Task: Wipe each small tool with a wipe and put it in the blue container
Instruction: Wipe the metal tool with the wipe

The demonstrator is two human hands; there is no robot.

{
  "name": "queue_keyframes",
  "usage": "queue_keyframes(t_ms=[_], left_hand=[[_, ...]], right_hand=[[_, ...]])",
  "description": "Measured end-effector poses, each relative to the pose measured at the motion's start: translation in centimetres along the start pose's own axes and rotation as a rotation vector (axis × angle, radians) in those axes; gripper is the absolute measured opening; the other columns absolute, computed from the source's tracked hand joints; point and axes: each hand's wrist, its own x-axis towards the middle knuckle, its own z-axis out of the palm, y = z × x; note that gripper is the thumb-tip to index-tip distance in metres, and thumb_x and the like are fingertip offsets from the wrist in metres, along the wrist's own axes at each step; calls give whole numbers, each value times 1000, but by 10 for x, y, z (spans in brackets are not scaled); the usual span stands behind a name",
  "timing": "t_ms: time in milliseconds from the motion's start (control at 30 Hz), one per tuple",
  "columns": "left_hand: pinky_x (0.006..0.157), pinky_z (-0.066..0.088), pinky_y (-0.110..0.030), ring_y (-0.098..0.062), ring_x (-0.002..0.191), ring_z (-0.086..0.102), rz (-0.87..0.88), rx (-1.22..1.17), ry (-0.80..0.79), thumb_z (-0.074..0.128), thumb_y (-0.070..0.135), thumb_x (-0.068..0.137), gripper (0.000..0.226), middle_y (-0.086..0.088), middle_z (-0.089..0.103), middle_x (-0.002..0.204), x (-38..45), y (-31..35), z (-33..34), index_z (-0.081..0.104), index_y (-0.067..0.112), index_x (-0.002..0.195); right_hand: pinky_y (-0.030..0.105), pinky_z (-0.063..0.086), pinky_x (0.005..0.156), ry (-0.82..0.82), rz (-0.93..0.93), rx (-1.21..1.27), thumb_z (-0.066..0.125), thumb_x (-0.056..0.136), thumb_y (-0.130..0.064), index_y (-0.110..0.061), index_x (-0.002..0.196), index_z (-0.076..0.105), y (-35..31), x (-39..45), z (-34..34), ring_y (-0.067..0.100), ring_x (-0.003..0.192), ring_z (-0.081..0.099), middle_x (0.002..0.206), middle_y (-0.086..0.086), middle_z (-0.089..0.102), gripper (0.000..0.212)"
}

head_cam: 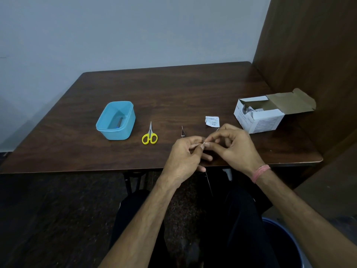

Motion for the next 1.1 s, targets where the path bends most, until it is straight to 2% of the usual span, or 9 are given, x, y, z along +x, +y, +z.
queue_keyframes(t_ms=[100,200,267,367,533,767,867,1033,1100], left_hand=[[52,61,-23,-14,92,84,-2,13,-14,55,9,117,27,2,84,116,1,1,0,75,13,134],[52,61,-23,-15,92,84,1,9,-10,56,10,117,27,3,85,115,1,1,0,75,14,135],[53,62,-23,-15,93,85,4,12,-7,56,11,117,28,1,84,119,1,1,0,72,11,140],[52,61,-22,-14,96,85,-12,19,-3,58,11,117,33,-1,81,126,1,0,1,67,6,148],[54,62,-22,-13,98,85,-30,-17,-42,55,7,117,28,-2,85,116,0,4,-3,75,12,137],[52,60,-22,-15,95,85,-52,-20,-18,57,8,116,27,0,86,115,1,5,-1,74,13,136],[52,60,-22,-15,94,85,-51,-5,-1,57,7,116,27,1,86,113,0,5,0,75,13,135],[49,60,-23,-14,91,85,-18,35,44,58,6,115,26,3,85,113,-2,4,5,74,15,133],[50,60,-23,-14,91,85,-13,43,49,57,7,115,26,4,85,113,-3,5,6,76,16,130]], right_hand=[[26,47,63,55,13,17,95,86,-19,-27,93,87,3,3,-1,16,59,47,76,-17,56,13],[30,50,67,88,37,20,94,87,-19,-26,94,87,5,4,-1,31,66,54,79,-8,59,13],[27,49,66,27,37,41,95,87,-21,-29,93,87,6,2,-2,33,65,51,81,-2,62,13],[18,42,61,-68,51,57,94,87,-25,-31,93,86,8,2,-5,9,56,39,82,-5,60,12],[23,37,57,-158,66,47,93,88,-27,-35,89,86,8,4,-10,6,56,38,86,2,67,11],[11,40,61,74,70,-8,94,87,-17,-25,90,87,11,4,-3,5,56,46,81,-6,62,12],[11,41,62,115,73,-34,93,87,-17,-26,90,86,10,5,-2,4,57,49,84,1,65,12],[25,46,61,-27,30,0,95,86,-22,-31,91,86,11,1,-1,12,58,44,78,-17,59,13],[27,48,62,-15,34,-6,95,86,-23,-31,91,86,13,1,-1,13,58,45,77,-16,58,13]])
